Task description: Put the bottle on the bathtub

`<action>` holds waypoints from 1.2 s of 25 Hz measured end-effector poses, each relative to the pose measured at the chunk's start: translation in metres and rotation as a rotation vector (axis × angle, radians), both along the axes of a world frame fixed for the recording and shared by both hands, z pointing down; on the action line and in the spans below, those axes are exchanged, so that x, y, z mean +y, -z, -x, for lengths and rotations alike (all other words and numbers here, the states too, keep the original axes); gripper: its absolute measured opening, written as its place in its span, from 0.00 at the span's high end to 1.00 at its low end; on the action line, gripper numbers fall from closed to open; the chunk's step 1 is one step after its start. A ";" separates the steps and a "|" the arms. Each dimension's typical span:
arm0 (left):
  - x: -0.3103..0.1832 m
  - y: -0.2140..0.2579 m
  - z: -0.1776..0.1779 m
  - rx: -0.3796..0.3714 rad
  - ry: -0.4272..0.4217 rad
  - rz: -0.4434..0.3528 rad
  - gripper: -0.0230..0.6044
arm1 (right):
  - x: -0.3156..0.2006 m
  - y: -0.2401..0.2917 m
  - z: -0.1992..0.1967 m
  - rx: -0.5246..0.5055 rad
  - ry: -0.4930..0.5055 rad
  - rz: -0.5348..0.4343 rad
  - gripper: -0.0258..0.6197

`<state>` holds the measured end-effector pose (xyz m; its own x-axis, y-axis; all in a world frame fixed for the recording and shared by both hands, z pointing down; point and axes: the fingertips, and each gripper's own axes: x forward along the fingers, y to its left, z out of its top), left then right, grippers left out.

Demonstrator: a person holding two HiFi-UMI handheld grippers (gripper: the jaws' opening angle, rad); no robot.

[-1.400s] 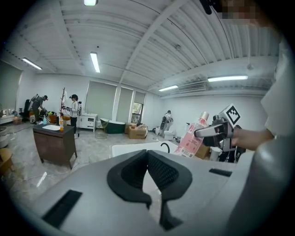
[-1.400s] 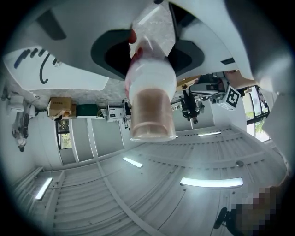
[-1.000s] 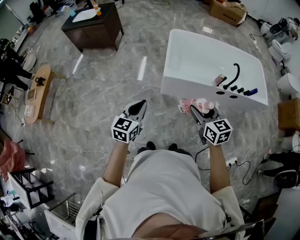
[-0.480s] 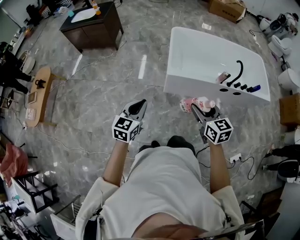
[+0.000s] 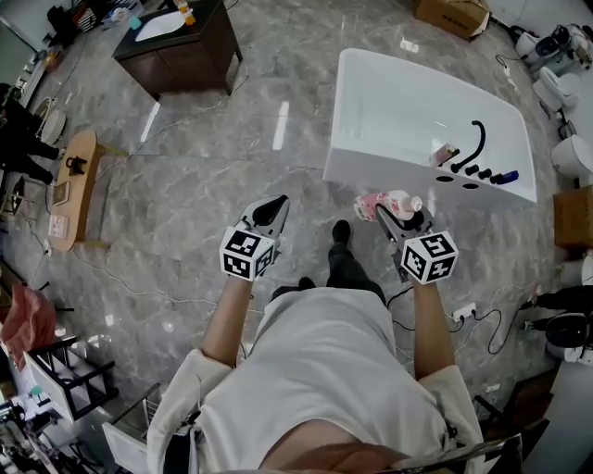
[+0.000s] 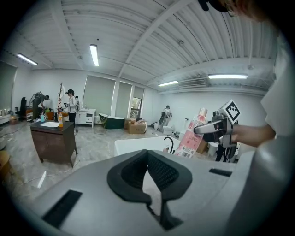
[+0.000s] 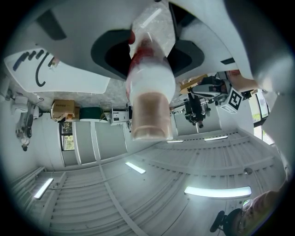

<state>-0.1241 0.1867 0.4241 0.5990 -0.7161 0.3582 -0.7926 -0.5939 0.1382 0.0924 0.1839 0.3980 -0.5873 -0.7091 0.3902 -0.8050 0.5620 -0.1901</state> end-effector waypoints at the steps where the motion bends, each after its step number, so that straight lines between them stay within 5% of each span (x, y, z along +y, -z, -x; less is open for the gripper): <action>1: -0.006 -0.001 -0.002 0.003 0.001 -0.001 0.95 | -0.007 -0.002 -0.001 0.001 -0.001 0.002 0.60; 30: -0.286 -0.051 -0.095 -0.002 0.085 0.086 0.95 | -0.318 -0.079 -0.066 0.104 0.160 0.067 0.60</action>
